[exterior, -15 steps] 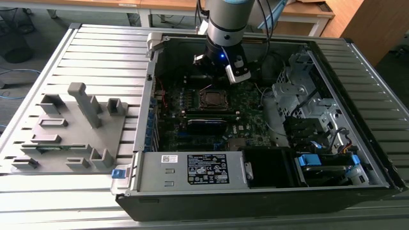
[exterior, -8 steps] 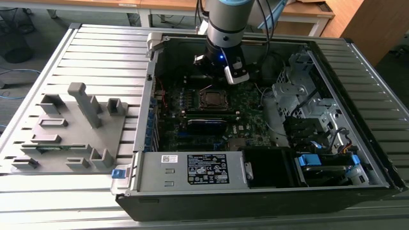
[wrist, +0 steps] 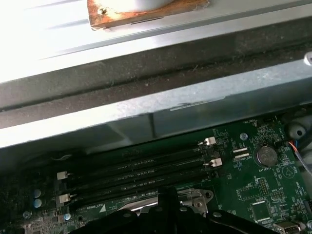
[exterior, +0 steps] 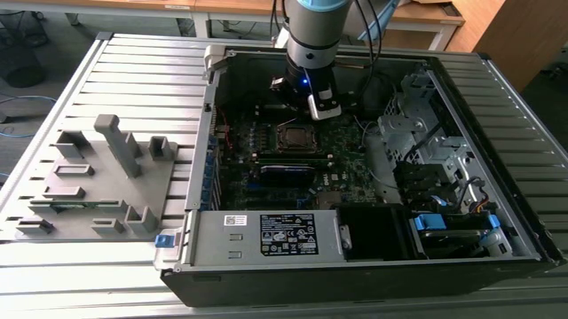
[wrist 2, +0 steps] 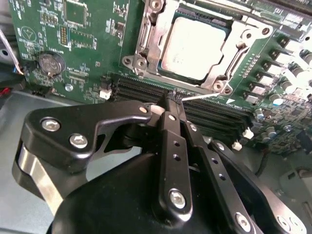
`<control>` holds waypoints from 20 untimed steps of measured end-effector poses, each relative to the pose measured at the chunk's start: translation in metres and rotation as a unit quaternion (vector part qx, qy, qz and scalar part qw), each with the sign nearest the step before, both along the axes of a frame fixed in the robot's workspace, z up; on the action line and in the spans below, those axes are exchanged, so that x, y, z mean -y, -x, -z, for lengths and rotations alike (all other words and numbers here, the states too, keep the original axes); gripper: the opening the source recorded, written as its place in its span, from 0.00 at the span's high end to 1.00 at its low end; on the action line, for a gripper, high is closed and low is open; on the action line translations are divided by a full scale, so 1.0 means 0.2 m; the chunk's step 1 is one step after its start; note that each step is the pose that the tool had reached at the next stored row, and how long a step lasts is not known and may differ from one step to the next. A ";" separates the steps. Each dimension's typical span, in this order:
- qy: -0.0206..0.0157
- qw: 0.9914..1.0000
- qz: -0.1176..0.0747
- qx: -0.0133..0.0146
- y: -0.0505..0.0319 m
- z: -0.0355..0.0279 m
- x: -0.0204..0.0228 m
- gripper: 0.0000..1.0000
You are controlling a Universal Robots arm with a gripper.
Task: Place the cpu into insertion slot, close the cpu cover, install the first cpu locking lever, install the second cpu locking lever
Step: 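Install the first cpu locking lever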
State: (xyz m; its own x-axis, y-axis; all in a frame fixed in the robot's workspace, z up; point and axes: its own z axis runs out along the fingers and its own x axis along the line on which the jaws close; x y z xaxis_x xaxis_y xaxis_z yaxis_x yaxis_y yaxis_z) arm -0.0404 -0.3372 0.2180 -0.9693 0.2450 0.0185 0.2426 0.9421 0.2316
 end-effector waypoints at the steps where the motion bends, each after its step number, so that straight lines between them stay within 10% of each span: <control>1: 0.000 1.000 0.000 0.000 0.000 0.000 0.000 0.89; 20: 0.002 1.000 0.020 0.001 0.000 0.055 -0.036 0.89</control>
